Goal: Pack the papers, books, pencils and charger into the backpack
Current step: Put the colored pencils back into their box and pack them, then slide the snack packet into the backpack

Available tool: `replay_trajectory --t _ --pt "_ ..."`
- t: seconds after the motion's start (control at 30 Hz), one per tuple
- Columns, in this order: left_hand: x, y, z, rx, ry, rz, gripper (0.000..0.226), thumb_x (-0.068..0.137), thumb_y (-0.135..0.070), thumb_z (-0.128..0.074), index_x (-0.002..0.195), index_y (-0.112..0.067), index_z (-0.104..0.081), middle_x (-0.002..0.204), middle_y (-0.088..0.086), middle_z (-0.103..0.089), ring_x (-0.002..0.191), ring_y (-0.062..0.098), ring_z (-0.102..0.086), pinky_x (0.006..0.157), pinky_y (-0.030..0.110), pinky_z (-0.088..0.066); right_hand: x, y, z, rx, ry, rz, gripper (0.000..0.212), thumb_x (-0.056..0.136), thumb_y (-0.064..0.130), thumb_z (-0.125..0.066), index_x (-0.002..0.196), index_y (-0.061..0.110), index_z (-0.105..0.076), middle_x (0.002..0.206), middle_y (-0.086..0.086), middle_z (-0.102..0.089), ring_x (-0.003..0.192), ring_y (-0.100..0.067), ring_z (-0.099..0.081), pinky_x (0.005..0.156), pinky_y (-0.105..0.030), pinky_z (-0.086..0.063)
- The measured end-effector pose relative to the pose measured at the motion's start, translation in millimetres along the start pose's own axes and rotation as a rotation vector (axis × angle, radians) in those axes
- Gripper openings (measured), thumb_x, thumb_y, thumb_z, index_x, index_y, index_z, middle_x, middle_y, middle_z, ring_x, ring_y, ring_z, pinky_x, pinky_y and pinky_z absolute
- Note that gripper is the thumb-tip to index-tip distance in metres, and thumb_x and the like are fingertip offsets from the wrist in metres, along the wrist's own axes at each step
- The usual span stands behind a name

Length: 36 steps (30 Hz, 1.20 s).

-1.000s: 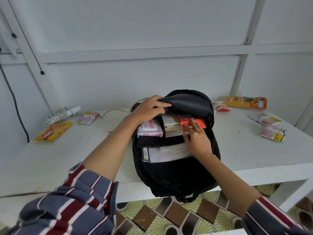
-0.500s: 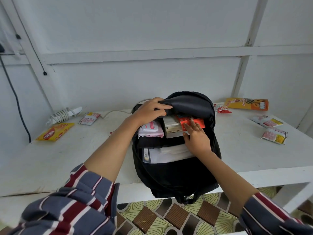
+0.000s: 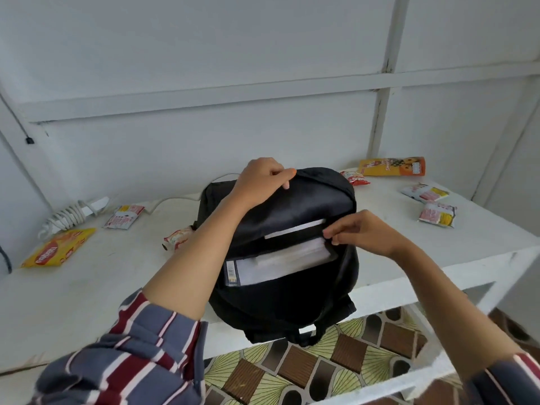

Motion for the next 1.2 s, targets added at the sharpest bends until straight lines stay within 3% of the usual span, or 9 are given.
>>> replay_trajectory --t 0.1,0.2,0.37,0.57,0.67,0.8,0.9,1.03,1.2 --pt "20.2 -31.0 -15.1 0.160 -0.078 -0.041 0.041 0.089 -0.036 -0.052 0.059 -0.011 -0.062 0.065 0.000 -0.061 0.059 0.014 -0.049 0.062 0.027 -0.039 -13.8 -26.9 48.3 0.035 -0.069 -0.095 0.020 0.083 -0.005 -0.060 0.088 0.010 -0.072 0.076 0.006 -0.073 0.073 -0.007 -0.068 0.071 -0.014 -0.052" --pt "43.8 -63.0 -42.9 0.263 -0.105 -0.091 0.036 0.088 -0.035 -0.053 0.061 -0.011 -0.059 0.063 -0.001 -0.058 0.063 0.016 -0.052 0.059 0.025 -0.037 -18.8 -63.3 101.6 0.123 -0.249 -0.178 0.018 0.087 -0.001 -0.056 0.091 0.012 -0.069 0.090 -0.006 -0.071 0.078 -0.011 -0.067 0.077 -0.022 -0.052" --pt "105.8 -88.4 -128.4 0.292 0.157 -0.083 0.017 0.083 -0.027 -0.059 0.076 -0.012 -0.064 0.079 0.003 -0.060 0.070 0.020 -0.052 0.064 0.027 -0.039 -10.4 -124.6 177.1 0.220 -0.490 -0.305 0.019 0.087 0.001 -0.058 0.105 0.001 -0.066 0.086 -0.005 -0.066 0.067 -0.005 -0.065 0.065 -0.011 -0.052" --pt "178.4 -84.7 -228.9 0.162 0.373 0.048 0.007 0.078 -0.022 -0.060 0.078 -0.015 -0.057 0.082 0.006 -0.052 0.075 0.021 -0.047 0.068 0.028 -0.036 26.0 -186.7 242.3 0.329 -0.555 -0.362 0.027 0.087 -0.001 -0.058 0.113 -0.005 -0.059 0.103 -0.024 -0.064 0.068 -0.016 -0.059 0.060 -0.016 -0.052" --pt "210.1 -76.7 -261.7 0.118 0.370 0.122 0.015 0.070 -0.027 -0.060 0.081 -0.017 -0.057 0.086 0.004 -0.052 0.079 0.019 -0.047 0.070 0.026 -0.035 49.1 -215.2 257.2 0.471 -0.519 -0.409 0.030 0.088 -0.001 -0.055 0.118 -0.005 -0.054 0.087 -0.014 -0.062 0.068 -0.020 -0.058 0.067 -0.027 -0.050" --pt "238.9 -67.5 -296.3 0.055 0.367 0.144 0.013 0.086 -0.017 -0.058 0.095 -0.017 -0.066 0.098 0.006 -0.058 0.092 0.021 -0.052 0.074 0.023 -0.036 79.6 -247.4 261.4 0.663 -0.486 -0.466 0.034 0.088 -0.001 -0.055 0.122 0.000 -0.050 0.085 -0.013 -0.058 0.078 -0.027 -0.059 0.079 -0.036 -0.052" --pt "253.9 -57.8 -315.0 0.018 0.357 0.174 0.023 0.087 -0.017 -0.059 0.108 -0.010 -0.066 0.118 0.007 -0.060 0.110 0.021 -0.054 0.080 0.021 -0.036 100.1 -266.1 254.3 0.772 -0.483 -0.520 0.041 0.088 -0.002 -0.055 0.127 0.003 -0.045 0.088 -0.014 -0.057 0.080 -0.028 -0.058 0.080 -0.038 -0.052" --pt "282.7 -47.5 -335.2 0.002 0.378 0.207 0.033 0.088 -0.017 -0.060 0.121 -0.013 -0.059 0.124 0.008 -0.056 0.114 0.021 -0.052 0.083 0.023 -0.037 128.5 -286.8 255.1 0.831 -0.503 -0.545 0.055 0.086 -0.004 -0.057 0.136 0.012 -0.040 0.096 -0.015 -0.055 0.075 -0.025 -0.055 0.072 -0.034 -0.053" --pt "320.0 -26.9 -359.2 -0.004 0.399 0.201 0.040 0.088 -0.014 -0.061 0.128 -0.015 -0.054 0.135 0.004 -0.050 0.126 0.016 -0.045 0.089 0.019 -0.032 160.7 -313.5 259.7 0.857 -0.539 -0.619 0.057 0.088 -0.004 -0.054 0.138 0.019 -0.039 0.103 -0.015 -0.052 0.088 -0.029 -0.054 0.084 -0.038 -0.052"
Point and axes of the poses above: each hand's wrist, its own x-axis towards the middle knuckle, its own z-axis out of the back of the hand, y = z × x, the point moved 10 cm from there along x, towards the middle knuckle
